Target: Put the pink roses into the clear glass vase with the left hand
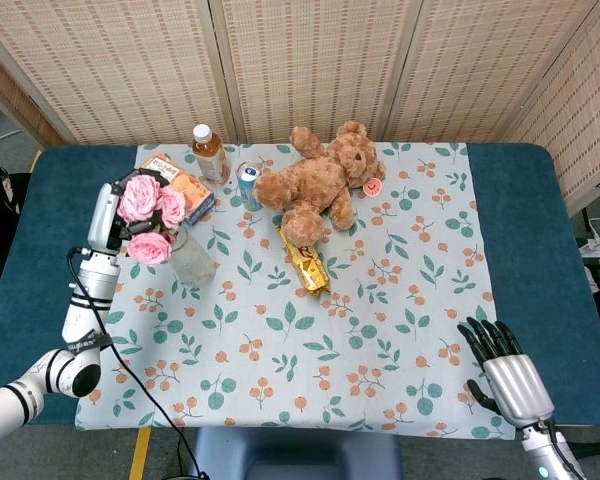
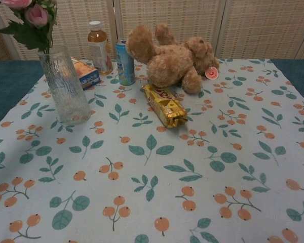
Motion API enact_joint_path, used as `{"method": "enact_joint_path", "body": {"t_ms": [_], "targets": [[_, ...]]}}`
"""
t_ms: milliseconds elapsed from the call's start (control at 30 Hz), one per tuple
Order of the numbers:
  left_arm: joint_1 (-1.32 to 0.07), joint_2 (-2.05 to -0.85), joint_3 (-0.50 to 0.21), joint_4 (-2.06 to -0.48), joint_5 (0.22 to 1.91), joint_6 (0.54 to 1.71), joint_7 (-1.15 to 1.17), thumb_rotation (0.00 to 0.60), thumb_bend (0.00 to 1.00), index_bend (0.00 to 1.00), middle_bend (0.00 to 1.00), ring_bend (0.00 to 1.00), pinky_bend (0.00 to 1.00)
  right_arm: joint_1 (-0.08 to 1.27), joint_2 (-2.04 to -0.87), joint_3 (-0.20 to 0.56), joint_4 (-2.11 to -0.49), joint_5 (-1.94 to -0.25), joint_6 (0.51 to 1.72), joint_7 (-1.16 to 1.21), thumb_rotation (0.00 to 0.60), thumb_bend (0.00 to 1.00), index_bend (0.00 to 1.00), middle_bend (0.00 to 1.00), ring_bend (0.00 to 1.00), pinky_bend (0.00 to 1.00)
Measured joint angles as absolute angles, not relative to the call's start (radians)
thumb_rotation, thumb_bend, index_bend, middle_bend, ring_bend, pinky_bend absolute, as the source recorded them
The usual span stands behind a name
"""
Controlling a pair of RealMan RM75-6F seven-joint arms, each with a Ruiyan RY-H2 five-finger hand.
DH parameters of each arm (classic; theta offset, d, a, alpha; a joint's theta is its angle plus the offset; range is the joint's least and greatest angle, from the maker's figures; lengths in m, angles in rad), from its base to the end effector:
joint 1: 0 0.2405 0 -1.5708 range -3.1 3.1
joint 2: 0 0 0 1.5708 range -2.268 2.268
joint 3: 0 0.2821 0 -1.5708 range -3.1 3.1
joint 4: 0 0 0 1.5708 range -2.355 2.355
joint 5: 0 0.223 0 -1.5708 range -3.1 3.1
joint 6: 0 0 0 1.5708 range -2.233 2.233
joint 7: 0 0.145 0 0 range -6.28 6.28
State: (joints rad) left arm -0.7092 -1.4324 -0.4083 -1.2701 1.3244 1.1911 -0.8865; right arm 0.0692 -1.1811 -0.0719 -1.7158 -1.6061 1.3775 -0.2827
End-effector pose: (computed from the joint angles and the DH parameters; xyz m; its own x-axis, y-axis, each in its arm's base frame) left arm -0.1724 0.4391 0.1150 -0.5554 0.1041 0.8250 0.7411 -0.3881 0.5479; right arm -0.3111 -0.1459 0.0942 0.5151 -0.2089 0.8313 -0.8567 -0.1564 0.4915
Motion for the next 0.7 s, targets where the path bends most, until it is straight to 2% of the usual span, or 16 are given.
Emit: {"method": "enact_joint_path", "body": {"t_ms": [67, 167, 467, 700], "targets": [[-0.704, -1.425, -0.386, -1.264, 1.344, 1.182, -0.904, 0.600, 0.42, 0.04, 0.12, 0.02, 0.10, 0.070, -1.182, -0.071, -1.715, -1.605, 1.376, -0.283, 0.600, 0.29, 0.00, 0.00, 0.00, 0.00], [-0.695, -1.407, -0.360, -1.275, 1.354, 1.155, -0.937, 0.600, 0.39, 0.00, 0.01, 0.00, 0.07, 0.072, -1.186, -0.072, -1.713, -1.605, 1.372, -0.288, 0.600, 0.29, 0.00, 0.00, 0.00, 0.00], [-0.672, -1.344, -0.321, -1.330, 1.359, 1.093, -0.977, 0.600, 0.35, 0.00, 0.00, 0.00, 0.02, 0.070, -1.185, -0.076, -1.713, -1.613, 1.376, -0.286, 0.600, 0.29, 0.00, 0.00, 0.00, 0.00], [-0.623, -1.264, -0.307, -1.382, 1.384, 1.142, -0.963, 0.600, 0.34, 0.00, 0.00, 0.00, 0.01, 0.068, -1.179, -0.077, -1.715, -1.620, 1.385, -0.276, 0.600, 0.29, 0.00, 0.00, 0.00, 0.00]]}}
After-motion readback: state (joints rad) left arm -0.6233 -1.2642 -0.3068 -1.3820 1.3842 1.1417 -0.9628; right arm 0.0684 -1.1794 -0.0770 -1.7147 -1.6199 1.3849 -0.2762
